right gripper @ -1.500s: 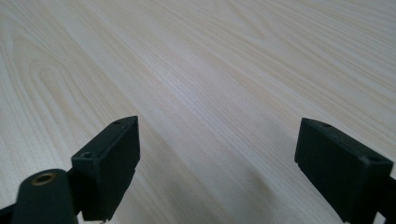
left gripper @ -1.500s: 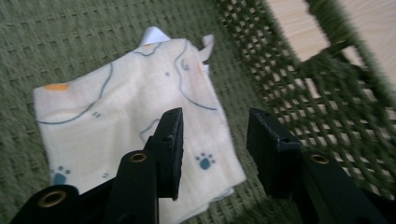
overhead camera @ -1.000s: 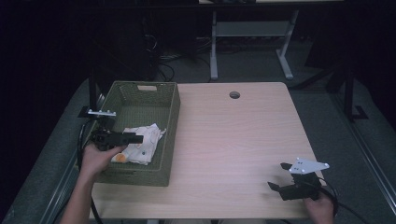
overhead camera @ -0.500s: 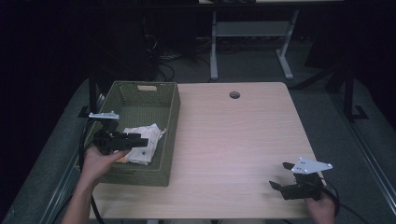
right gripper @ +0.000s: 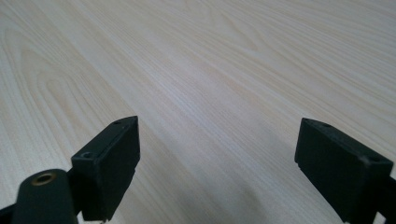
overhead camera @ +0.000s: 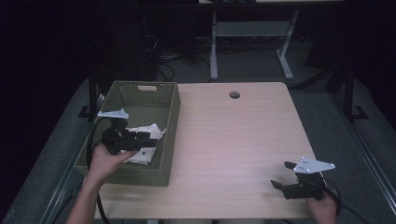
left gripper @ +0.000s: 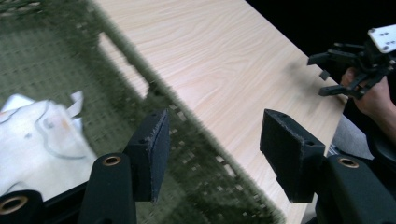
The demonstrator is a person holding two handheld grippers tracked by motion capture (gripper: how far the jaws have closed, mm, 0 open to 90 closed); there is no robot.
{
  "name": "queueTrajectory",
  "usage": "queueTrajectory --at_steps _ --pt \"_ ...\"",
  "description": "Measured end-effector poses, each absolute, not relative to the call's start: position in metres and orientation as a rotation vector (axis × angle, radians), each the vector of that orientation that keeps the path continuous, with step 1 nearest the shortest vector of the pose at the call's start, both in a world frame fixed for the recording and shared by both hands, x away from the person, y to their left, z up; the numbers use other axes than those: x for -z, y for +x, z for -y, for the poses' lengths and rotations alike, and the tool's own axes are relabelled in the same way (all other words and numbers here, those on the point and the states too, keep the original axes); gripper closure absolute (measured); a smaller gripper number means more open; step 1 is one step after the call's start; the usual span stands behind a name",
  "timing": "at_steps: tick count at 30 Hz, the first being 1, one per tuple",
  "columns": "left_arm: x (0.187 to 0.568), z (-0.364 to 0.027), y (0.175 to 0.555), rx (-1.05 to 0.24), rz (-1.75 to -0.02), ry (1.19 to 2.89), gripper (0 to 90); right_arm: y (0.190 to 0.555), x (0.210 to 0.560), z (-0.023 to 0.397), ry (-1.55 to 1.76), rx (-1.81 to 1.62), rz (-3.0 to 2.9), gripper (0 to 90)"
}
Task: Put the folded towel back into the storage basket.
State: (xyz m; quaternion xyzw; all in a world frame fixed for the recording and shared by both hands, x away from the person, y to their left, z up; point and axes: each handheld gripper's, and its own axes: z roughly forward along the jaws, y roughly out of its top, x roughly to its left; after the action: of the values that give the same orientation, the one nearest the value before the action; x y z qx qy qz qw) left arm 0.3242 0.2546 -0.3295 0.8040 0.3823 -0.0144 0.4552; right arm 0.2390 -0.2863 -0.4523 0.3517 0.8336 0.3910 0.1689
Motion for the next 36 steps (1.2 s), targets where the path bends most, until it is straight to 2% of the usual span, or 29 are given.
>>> queueTrajectory --at_steps 25,36 --pt "0.324 -0.196 0.32 0.065 -0.801 2.067 40.0 0.239 0.451 0.287 0.991 -1.115 -2.364 13.6" --pt "0.324 -0.158 0.315 0.087 -0.714 2.099 39.6 0.239 0.451 0.288 0.999 -1.115 -2.364 13.5"
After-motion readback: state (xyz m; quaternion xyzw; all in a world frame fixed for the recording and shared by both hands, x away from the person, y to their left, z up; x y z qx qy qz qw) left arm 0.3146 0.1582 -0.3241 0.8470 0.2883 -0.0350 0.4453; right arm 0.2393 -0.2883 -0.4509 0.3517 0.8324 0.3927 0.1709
